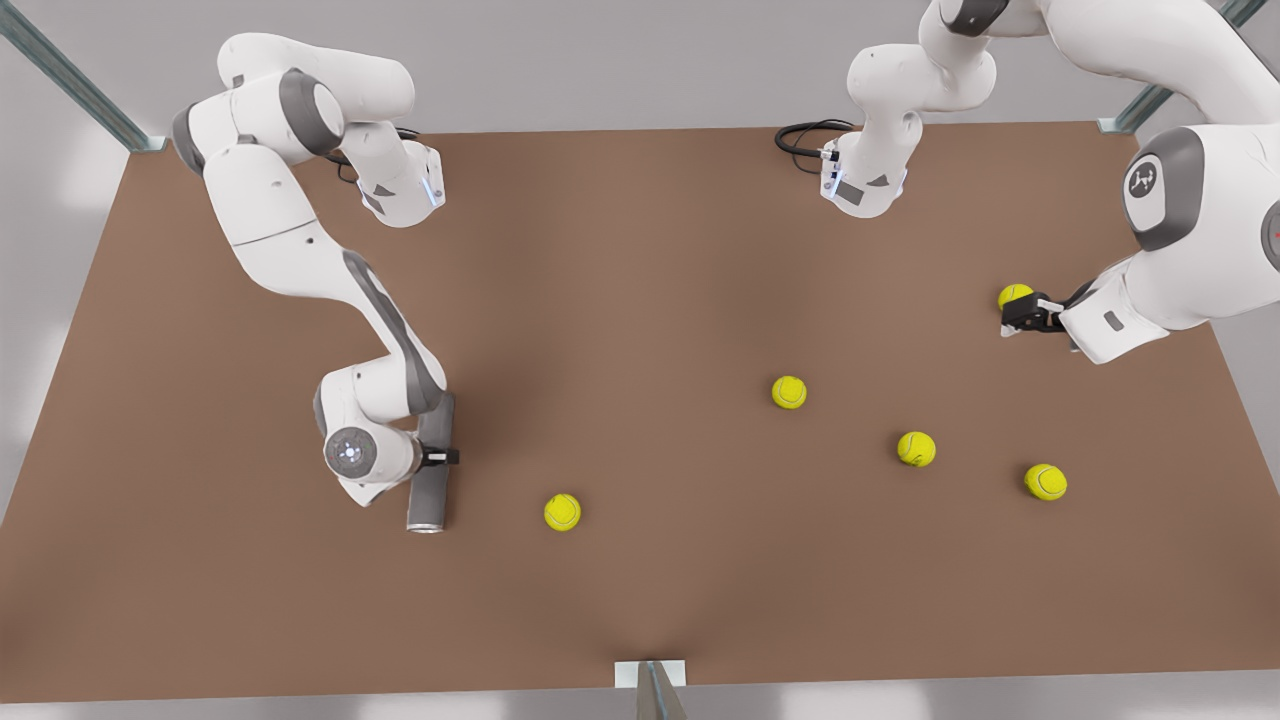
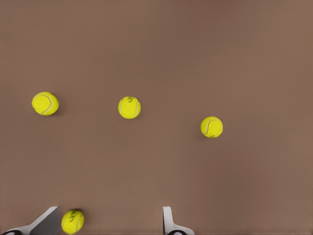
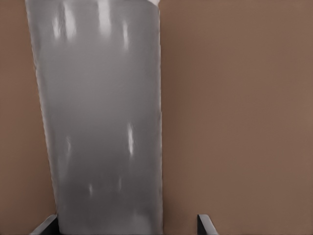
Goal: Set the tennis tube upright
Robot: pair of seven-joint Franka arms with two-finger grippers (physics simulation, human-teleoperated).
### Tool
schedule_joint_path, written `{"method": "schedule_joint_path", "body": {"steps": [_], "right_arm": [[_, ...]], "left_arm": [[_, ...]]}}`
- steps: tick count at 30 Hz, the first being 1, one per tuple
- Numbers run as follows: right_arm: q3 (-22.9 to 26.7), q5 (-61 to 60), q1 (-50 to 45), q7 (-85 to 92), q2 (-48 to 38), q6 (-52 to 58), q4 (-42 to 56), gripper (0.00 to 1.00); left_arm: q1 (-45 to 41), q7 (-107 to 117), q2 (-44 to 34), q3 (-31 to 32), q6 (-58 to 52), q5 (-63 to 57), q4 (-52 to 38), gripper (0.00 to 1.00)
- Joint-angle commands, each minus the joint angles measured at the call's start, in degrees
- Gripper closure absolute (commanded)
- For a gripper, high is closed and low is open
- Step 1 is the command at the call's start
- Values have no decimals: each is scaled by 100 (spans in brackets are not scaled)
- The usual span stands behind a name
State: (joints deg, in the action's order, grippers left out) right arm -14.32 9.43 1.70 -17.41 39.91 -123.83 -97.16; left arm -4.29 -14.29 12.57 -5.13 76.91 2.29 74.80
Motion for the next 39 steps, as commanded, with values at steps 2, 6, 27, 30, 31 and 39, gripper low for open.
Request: {"method": "schedule_joint_path", "body": {"steps": [2, 6, 27, 30, 31, 39], "right_arm": [[0, -20, 23, 19, 0, -44, -40, 0], [-9, -38, -12, 1, 0, -36, -40, 0], [8, -38, 67, -69, 79, -36, -31, 25], [8, -38, 67, -69, 87, -27, -31, 25], [0, -38, 67, -69, 88, -18, -31, 25], [-35, -29, -12, -87, 8, 193, 66, 25]], "left_arm": [[-2, 6, 0, 3, -1, 0, 0, 0], [-2, 6, 0, -6, -9, 0, 0, 0], [-2, -3, 0, -6, -53, 0, 88, 0], [-2, -3, 8, -6, -45, 0, 131, 0], [-2, -3, 8, -6, -53, 0, 132, 0], [-2, -3, 8, -6, -53, 0, 132, 0]]}}
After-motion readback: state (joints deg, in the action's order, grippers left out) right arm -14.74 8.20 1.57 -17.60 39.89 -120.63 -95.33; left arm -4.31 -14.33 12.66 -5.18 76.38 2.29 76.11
